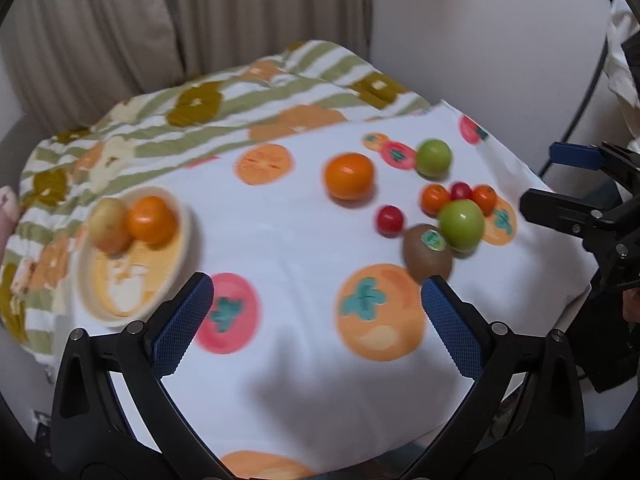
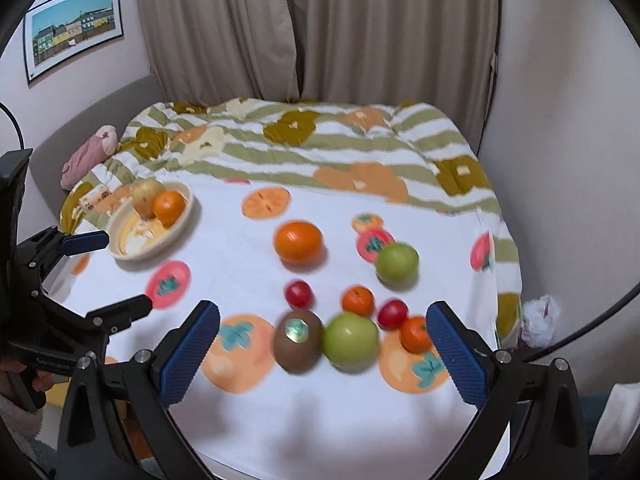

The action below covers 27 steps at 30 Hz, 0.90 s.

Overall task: Organize fruits
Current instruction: 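Grasp the kiwi with the left tool while the right tool grasps a green apple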

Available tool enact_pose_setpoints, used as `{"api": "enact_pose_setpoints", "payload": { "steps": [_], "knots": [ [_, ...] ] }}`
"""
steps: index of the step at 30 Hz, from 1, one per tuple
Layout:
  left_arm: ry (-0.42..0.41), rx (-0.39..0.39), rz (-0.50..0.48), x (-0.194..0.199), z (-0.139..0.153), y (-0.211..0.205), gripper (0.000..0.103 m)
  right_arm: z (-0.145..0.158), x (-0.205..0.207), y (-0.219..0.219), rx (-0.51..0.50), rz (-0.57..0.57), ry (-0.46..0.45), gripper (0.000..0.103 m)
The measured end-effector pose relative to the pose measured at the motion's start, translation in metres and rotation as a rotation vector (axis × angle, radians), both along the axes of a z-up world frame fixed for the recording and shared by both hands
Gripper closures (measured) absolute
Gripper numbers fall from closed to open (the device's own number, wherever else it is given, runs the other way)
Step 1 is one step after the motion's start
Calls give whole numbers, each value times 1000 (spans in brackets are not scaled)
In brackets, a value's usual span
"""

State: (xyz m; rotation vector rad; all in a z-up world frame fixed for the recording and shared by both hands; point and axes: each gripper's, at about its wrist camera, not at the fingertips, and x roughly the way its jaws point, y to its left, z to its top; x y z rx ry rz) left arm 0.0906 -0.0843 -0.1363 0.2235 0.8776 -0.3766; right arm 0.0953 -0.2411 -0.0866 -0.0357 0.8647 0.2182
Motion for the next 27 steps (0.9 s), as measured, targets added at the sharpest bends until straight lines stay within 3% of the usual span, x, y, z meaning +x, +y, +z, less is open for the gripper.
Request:
{"api": "enact_pose_setpoints", "payload": {
  "steps": [15,27],
  "knots": [
    [67,42,-152,12,-55,-90,0,-65,8,-49,165,-130,137,0],
    [77,103,-177,23,-77,-111,18,-90,15,-55,236,-139,188,8]
  ]
}}
